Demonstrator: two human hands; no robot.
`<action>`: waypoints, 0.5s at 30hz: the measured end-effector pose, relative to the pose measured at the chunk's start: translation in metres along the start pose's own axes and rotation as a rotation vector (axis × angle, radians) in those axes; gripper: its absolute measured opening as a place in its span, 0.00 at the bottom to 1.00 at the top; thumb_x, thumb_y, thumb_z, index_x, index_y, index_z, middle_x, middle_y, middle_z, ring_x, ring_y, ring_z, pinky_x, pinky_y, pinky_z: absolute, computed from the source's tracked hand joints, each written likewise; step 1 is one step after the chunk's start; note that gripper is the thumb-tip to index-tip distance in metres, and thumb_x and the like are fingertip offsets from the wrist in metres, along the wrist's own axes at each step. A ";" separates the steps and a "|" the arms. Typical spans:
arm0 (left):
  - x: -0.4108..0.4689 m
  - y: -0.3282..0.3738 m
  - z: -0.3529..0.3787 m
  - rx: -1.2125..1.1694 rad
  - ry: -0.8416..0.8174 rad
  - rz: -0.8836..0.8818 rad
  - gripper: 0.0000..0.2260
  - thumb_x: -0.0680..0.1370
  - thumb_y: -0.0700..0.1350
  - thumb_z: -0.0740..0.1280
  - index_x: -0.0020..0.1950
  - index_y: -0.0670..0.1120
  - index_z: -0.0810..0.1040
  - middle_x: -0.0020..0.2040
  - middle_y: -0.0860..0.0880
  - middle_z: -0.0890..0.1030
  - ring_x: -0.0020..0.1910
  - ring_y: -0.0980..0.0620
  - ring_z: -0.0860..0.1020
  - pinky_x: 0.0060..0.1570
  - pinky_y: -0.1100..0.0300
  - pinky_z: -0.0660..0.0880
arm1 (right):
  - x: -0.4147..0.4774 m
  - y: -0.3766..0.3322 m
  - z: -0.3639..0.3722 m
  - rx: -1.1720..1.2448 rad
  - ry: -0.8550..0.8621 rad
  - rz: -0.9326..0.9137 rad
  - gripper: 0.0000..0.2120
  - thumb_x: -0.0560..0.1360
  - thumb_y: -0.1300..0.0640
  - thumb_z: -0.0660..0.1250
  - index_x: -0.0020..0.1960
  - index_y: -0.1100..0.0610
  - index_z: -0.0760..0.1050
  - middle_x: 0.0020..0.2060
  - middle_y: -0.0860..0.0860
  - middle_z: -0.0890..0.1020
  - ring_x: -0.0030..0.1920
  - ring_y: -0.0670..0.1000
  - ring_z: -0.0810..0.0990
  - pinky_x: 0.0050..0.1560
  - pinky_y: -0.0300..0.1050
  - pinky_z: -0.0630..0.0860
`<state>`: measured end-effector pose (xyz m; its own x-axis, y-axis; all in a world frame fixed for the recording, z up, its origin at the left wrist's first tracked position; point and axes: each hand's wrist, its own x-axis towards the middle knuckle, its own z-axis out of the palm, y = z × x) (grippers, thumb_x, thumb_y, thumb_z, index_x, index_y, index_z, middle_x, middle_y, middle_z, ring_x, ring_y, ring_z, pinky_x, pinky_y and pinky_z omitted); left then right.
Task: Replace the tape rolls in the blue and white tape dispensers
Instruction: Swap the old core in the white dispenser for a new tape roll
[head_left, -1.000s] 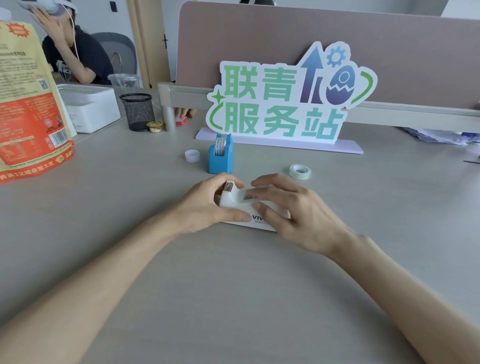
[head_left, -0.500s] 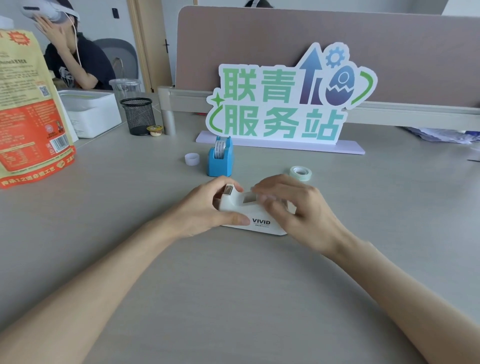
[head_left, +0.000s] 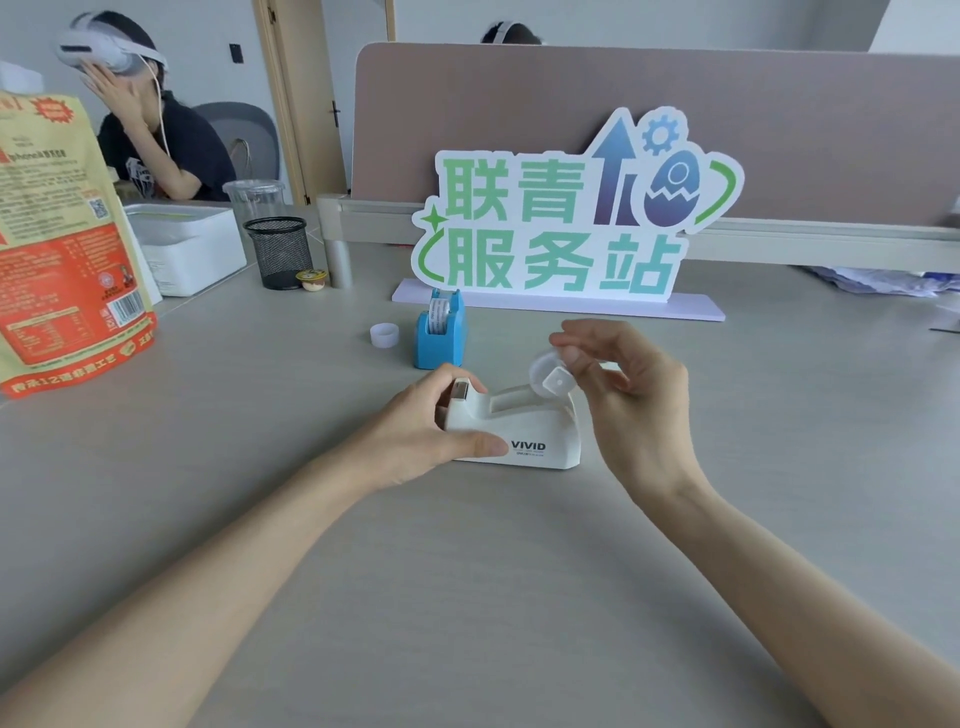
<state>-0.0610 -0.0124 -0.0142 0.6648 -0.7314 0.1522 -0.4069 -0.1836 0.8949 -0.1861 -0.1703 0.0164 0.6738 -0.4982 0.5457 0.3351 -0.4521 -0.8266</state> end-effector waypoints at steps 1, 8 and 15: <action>0.003 0.001 0.000 -0.001 0.003 -0.001 0.20 0.66 0.46 0.79 0.52 0.52 0.74 0.46 0.54 0.77 0.43 0.57 0.76 0.40 0.67 0.73 | 0.000 0.000 0.000 0.015 0.021 0.001 0.12 0.78 0.63 0.66 0.47 0.46 0.79 0.46 0.41 0.85 0.47 0.39 0.82 0.48 0.31 0.75; 0.028 -0.004 0.006 0.116 0.108 -0.034 0.25 0.65 0.54 0.78 0.58 0.56 0.72 0.57 0.54 0.76 0.55 0.54 0.75 0.52 0.60 0.73 | -0.010 0.011 0.003 0.070 0.034 0.102 0.11 0.77 0.64 0.67 0.47 0.47 0.79 0.45 0.51 0.83 0.47 0.48 0.82 0.41 0.36 0.78; 0.005 0.002 0.006 0.687 0.408 0.636 0.17 0.68 0.53 0.75 0.49 0.46 0.76 0.45 0.50 0.76 0.46 0.54 0.71 0.44 0.60 0.70 | -0.008 0.018 0.005 0.186 -0.069 0.236 0.09 0.74 0.68 0.70 0.51 0.56 0.79 0.40 0.49 0.77 0.45 0.51 0.80 0.40 0.44 0.83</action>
<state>-0.0620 -0.0198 -0.0144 0.3106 -0.5687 0.7616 -0.9451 -0.2706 0.1834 -0.1826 -0.1706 -0.0036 0.7882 -0.5193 0.3302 0.2747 -0.1833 -0.9439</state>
